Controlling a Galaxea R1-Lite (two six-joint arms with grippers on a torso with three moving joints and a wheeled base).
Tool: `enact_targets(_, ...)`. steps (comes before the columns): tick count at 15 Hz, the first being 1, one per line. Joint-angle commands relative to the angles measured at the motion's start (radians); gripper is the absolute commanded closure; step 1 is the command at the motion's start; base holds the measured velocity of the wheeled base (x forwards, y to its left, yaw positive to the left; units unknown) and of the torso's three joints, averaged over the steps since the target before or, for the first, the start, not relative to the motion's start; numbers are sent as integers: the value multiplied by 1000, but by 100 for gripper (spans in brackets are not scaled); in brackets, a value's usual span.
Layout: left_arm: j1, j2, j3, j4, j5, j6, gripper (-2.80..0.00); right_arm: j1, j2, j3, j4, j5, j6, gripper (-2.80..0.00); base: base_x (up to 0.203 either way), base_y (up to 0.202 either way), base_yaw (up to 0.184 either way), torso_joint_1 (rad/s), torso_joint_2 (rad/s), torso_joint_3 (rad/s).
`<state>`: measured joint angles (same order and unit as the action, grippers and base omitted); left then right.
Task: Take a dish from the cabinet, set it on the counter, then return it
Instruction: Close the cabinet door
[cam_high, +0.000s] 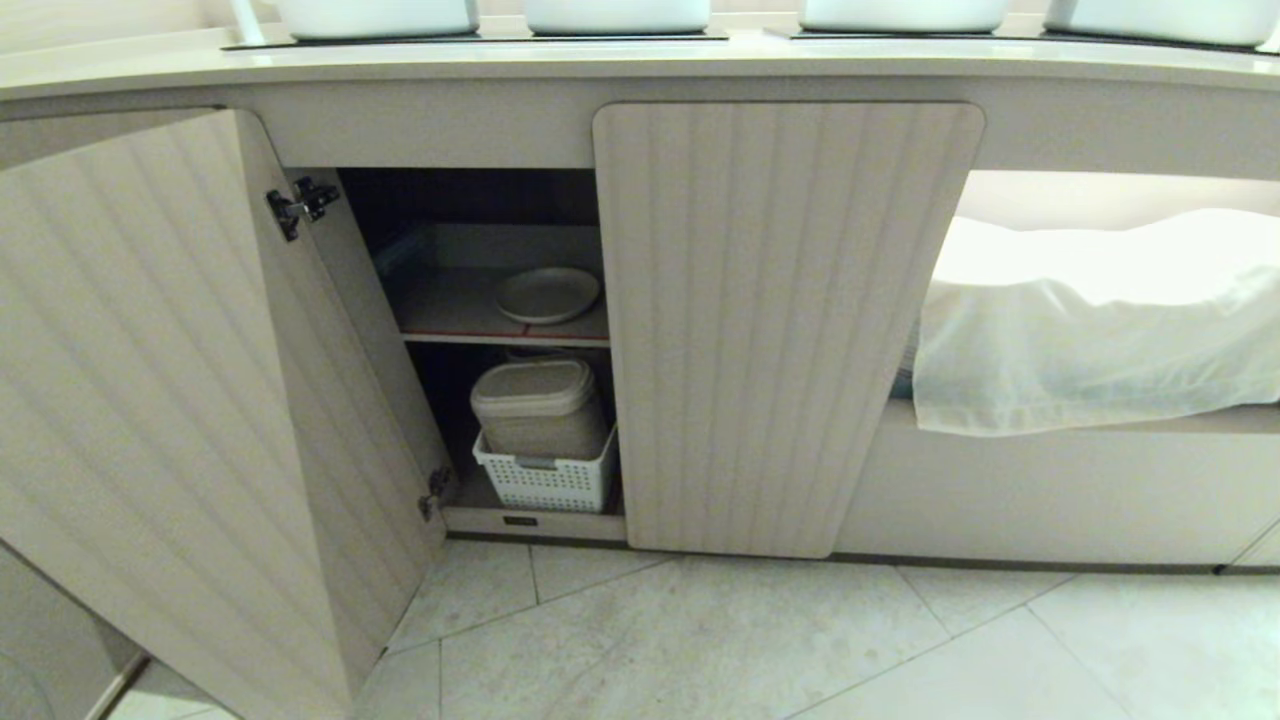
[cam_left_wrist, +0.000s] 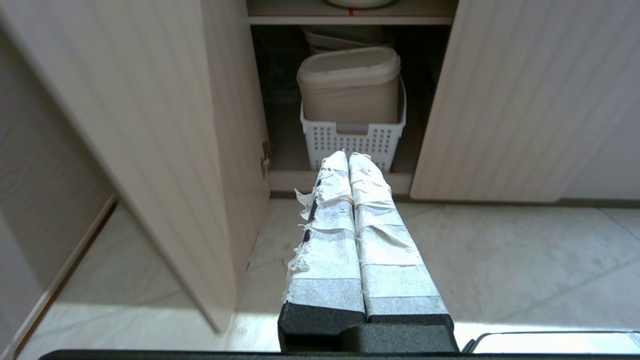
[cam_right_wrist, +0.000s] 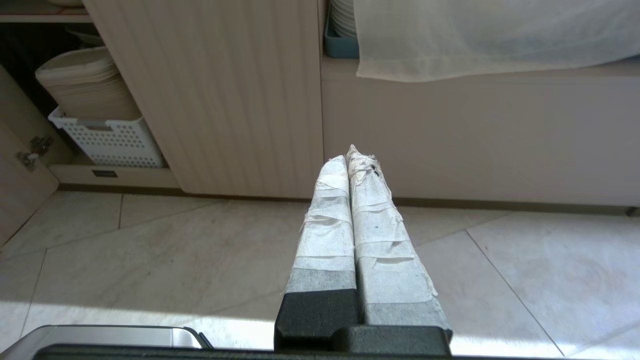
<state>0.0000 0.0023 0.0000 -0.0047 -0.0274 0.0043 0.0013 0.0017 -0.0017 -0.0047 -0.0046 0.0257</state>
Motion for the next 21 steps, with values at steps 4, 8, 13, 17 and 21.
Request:
enact_targets(4,0,1,0,0,0,0,0,0,0,0,0,0,0,0,-97,0,-1,0,0,2)
enact_targets(8,0,1,0,0,0,0,0,0,0,0,0,0,0,0,0,0,0,0,0,0)
enact_targets(13,0,0,0,-1,0,0,0,0,0,0,0,0,0,0,0,0,0,0,0,0)
enact_targets(17,0,1,0,0,0,0,0,0,0,0,0,0,0,0,0,0,0,0,0,0)
enact_targets(21,0,1,0,0,0,2,0,0,0,0,0,0,0,0,0,0,0,0,0,0)
